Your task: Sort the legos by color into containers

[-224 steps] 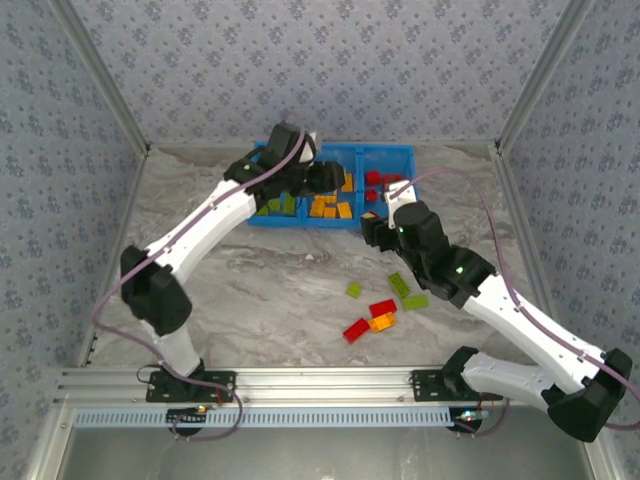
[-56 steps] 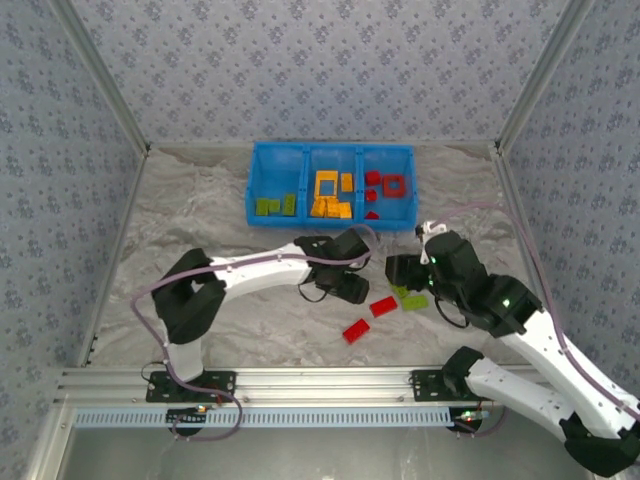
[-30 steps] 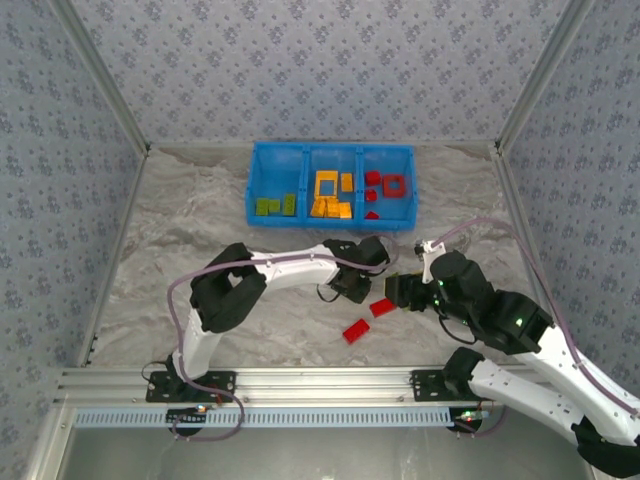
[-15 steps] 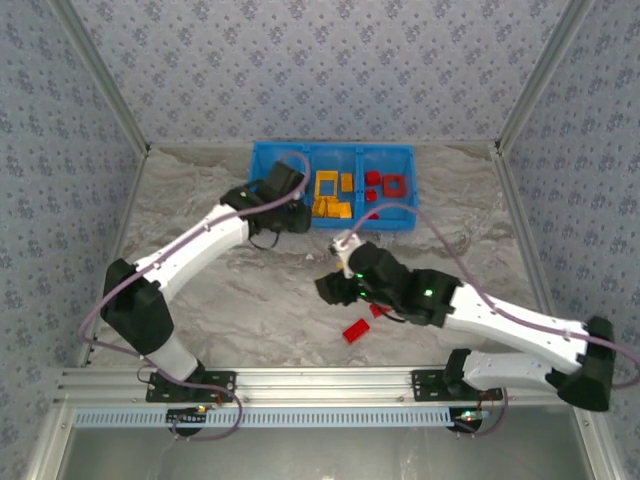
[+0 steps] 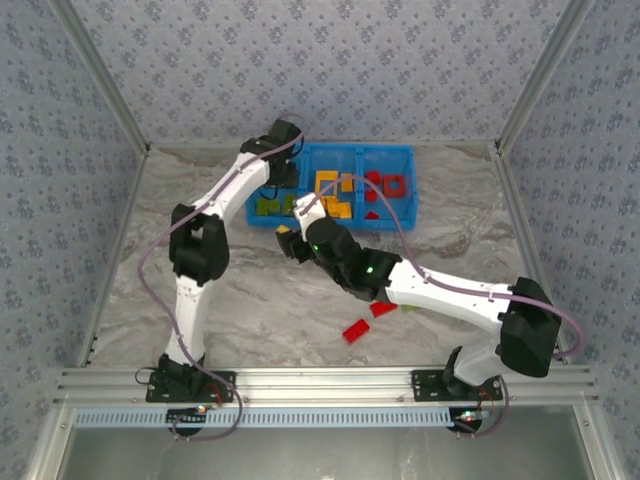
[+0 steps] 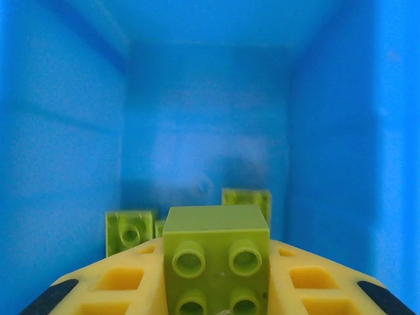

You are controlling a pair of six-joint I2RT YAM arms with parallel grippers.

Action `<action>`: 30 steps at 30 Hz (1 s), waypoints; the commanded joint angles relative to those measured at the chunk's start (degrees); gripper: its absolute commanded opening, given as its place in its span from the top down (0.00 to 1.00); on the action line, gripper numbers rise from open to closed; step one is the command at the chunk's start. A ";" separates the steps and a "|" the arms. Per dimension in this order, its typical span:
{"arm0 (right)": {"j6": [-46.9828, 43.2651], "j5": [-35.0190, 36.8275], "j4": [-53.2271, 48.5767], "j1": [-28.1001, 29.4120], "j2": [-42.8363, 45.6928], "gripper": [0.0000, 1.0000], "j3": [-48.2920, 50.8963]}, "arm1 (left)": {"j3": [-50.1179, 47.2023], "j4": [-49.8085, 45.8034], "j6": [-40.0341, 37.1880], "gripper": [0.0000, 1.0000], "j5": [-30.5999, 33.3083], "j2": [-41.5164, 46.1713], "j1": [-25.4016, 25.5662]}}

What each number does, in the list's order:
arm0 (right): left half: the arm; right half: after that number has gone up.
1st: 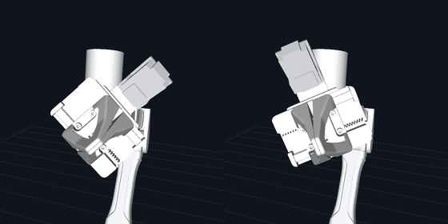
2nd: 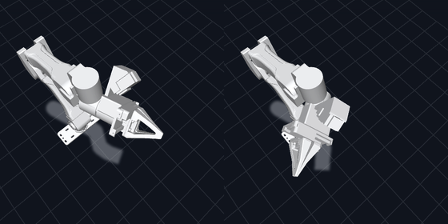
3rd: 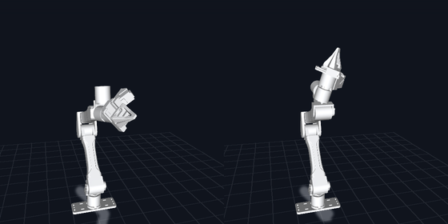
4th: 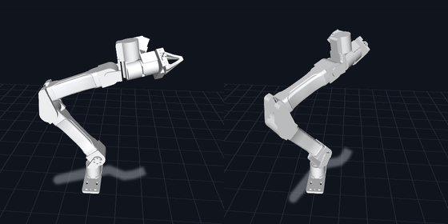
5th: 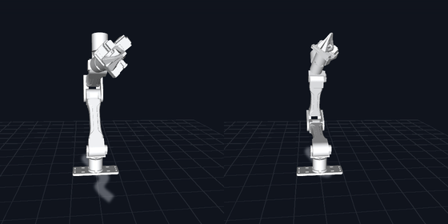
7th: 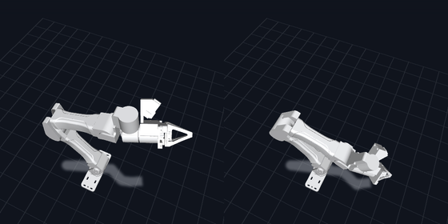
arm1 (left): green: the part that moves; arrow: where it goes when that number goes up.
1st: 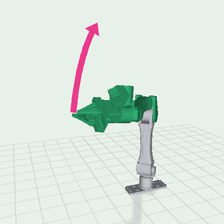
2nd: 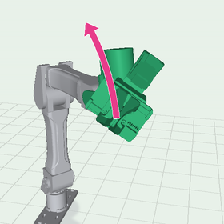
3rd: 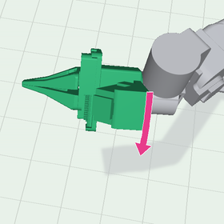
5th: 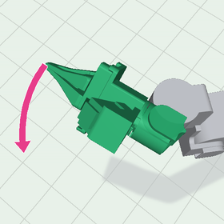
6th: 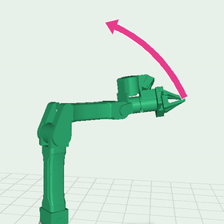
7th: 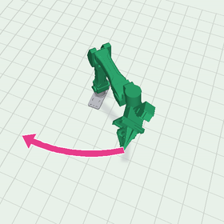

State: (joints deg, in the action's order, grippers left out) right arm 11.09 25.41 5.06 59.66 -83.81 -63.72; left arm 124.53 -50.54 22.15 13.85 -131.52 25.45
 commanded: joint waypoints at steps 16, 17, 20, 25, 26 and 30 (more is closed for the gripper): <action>6.84 1.98 -0.21 -3.80 3.75 0.33 3.32 | 14.29 -9.39 2.88 0.41 6.19 -12.25 -1.80; 7.00 2.14 -0.87 -3.87 4.36 0.33 3.62 | 14.11 -9.44 2.96 0.40 6.11 -11.57 -1.64; 7.62 3.55 -4.54 -4.04 6.14 0.33 3.71 | 13.52 -9.40 3.24 0.40 6.12 -8.29 -1.14; 18.72 8.84 -21.18 -4.35 10.47 0.34 4.13 | 11.28 -8.83 4.04 0.38 5.25 1.18 1.25; 24.01 9.81 -27.24 -4.38 11.40 0.34 4.13 | 9.60 -8.31 3.97 0.38 4.97 4.02 2.11; 45.69 10.04 -45.64 -4.01 13.95 0.38 6.00 | -3.74 -2.75 3.57 0.35 3.18 17.96 6.32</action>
State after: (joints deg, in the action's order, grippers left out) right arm 38.02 32.42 -21.39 55.61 -71.37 -59.61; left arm 126.10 -56.01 25.17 18.68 -125.58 28.42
